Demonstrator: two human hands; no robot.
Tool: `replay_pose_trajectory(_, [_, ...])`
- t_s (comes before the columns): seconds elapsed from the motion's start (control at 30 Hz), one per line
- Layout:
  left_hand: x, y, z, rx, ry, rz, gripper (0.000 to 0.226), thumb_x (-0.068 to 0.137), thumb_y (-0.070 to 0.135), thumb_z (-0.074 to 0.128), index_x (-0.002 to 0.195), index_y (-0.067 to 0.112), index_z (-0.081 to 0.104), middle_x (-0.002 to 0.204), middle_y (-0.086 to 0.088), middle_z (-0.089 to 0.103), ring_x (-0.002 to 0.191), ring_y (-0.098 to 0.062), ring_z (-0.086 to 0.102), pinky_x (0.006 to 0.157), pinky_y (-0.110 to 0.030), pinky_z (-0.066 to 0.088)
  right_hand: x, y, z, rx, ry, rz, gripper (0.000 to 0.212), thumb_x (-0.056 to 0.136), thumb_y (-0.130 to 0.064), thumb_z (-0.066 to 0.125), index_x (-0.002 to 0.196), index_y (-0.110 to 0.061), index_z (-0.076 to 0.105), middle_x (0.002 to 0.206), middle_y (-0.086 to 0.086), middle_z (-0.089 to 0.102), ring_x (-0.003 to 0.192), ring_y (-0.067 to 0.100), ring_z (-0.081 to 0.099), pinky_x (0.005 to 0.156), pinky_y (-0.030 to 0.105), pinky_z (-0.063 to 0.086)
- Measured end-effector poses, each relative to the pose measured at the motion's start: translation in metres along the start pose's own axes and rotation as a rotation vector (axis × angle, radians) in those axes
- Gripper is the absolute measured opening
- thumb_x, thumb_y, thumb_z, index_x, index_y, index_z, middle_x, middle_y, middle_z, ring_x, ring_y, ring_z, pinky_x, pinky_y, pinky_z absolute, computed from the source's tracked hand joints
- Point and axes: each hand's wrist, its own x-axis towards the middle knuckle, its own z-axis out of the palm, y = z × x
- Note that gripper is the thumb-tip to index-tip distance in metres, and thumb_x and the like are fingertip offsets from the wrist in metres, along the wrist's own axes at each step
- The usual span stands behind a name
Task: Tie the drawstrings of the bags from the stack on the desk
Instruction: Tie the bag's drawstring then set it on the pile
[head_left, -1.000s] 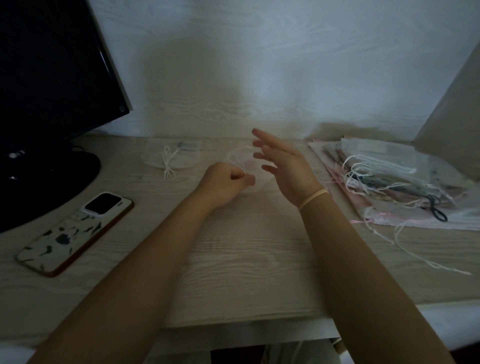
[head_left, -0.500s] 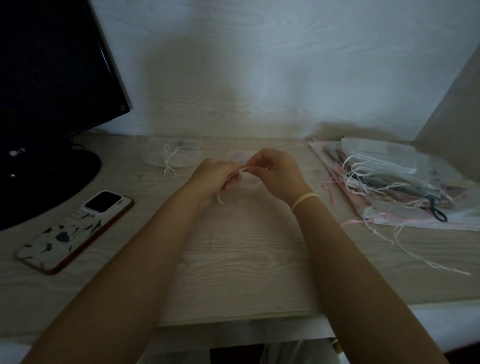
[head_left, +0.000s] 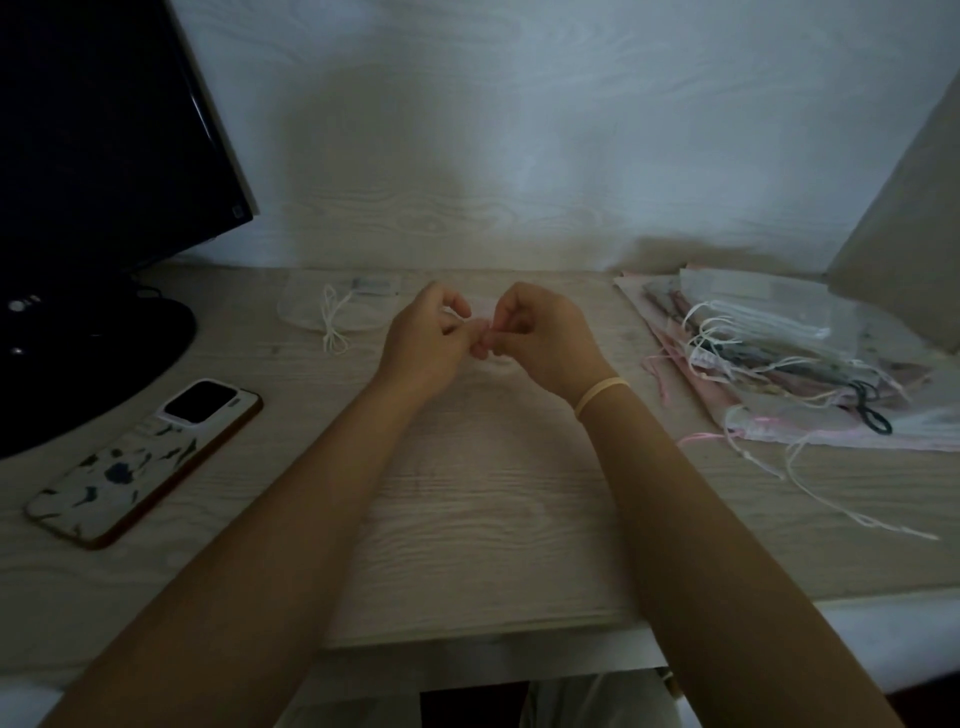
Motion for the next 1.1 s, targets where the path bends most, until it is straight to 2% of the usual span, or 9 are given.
replay_pose_trajectory(0.13, [0.002,-0.002,0.0,-0.062,0.096,-0.089,0.026,0.079,0.023,0.077,0.077,0.021,0.051,0.07,-0.006,0.072,0.063,-0.021,0.071,0.062,-0.035,0.058,-0.002,0.0,0.005,0.002,0.033,-0.066,0.017,0.071,-0.002,0.075,0.075,-0.006,0.06,0.066,0.007,0.068,0.06,0.015,0.062,0.06,0.033,0.051])
replay_pose_trajectory(0.23, [0.003,0.001,-0.003,-0.194,0.086,-0.153,0.025,0.079,0.012,0.077,0.077,0.014,0.052,0.075,-0.016,0.069,0.058,-0.022,0.07,0.055,-0.032,0.056,0.0,0.003,0.005,-0.054,0.054,-0.068,0.016,0.07,-0.003,0.076,0.076,-0.012,0.063,0.07,0.008,0.067,0.065,0.018,0.062,0.064,0.031,0.051])
replay_pose_trajectory(0.33, [0.004,0.004,-0.005,-0.167,0.004,-0.176,0.02,0.078,0.007,0.074,0.078,0.016,0.055,0.075,-0.008,0.069,0.067,-0.02,0.068,0.067,-0.035,0.057,0.001,0.004,0.003,-0.065,0.068,-0.062,0.016,0.071,-0.006,0.078,0.077,-0.014,0.066,0.069,0.003,0.065,0.065,0.012,0.06,0.063,0.021,0.049])
replay_pose_trajectory(0.4, [0.003,0.004,-0.004,-0.077,-0.036,-0.142,0.026,0.074,0.01,0.078,0.079,0.022,0.055,0.077,0.0,0.068,0.075,-0.016,0.066,0.076,-0.034,0.054,0.001,0.004,0.003,-0.092,0.073,-0.058,0.013,0.072,-0.009,0.078,0.079,-0.014,0.068,0.069,-0.001,0.064,0.066,0.009,0.059,0.064,0.016,0.047])
replay_pose_trajectory(0.53, [0.002,0.003,-0.003,-0.001,0.011,-0.092,0.028,0.076,0.011,0.077,0.077,0.028,0.054,0.082,0.0,0.067,0.08,-0.016,0.065,0.08,-0.035,0.054,0.001,0.002,0.004,-0.171,0.074,-0.076,0.01,0.075,-0.009,0.075,0.084,-0.012,0.072,0.076,0.002,0.069,0.07,0.007,0.059,0.067,0.013,0.046])
replay_pose_trajectory(0.73, [0.003,0.003,-0.001,0.038,0.042,-0.038,0.029,0.071,0.014,0.08,0.072,0.028,0.055,0.079,-0.003,0.066,0.074,-0.017,0.061,0.072,-0.031,0.052,-0.002,-0.004,0.005,-0.316,0.02,-0.171,0.019,0.08,-0.016,0.071,0.097,-0.007,0.073,0.092,0.009,0.073,0.086,0.018,0.067,0.077,0.02,0.048])
replay_pose_trajectory(0.87, [0.004,0.001,0.0,0.031,0.036,-0.018,0.029,0.072,0.012,0.079,0.071,0.029,0.056,0.076,0.002,0.065,0.072,-0.015,0.061,0.075,-0.035,0.053,-0.002,-0.006,0.005,-0.391,-0.005,-0.173,0.019,0.084,-0.019,0.067,0.098,-0.007,0.072,0.095,0.01,0.073,0.09,0.023,0.066,0.082,0.033,0.051])
replay_pose_trajectory(1.0, [0.002,0.002,-0.001,0.037,-0.003,0.04,0.03,0.073,0.009,0.077,0.071,0.03,0.056,0.071,0.011,0.059,0.065,-0.008,0.053,0.067,-0.03,0.049,-0.001,-0.004,0.002,-0.409,-0.04,-0.171,0.016,0.088,-0.014,0.062,0.099,-0.006,0.07,0.097,0.012,0.069,0.09,0.024,0.061,0.075,0.026,0.042])
replay_pose_trajectory(1.1, [0.003,0.001,-0.002,0.057,-0.015,0.073,0.029,0.073,0.01,0.077,0.069,0.029,0.055,0.068,0.012,0.056,0.059,-0.006,0.047,0.06,-0.024,0.041,-0.001,-0.003,-0.003,-0.261,-0.114,-0.064,0.013,0.089,-0.015,0.062,0.096,-0.006,0.068,0.083,0.008,0.067,0.077,0.019,0.059,0.068,0.025,0.041])
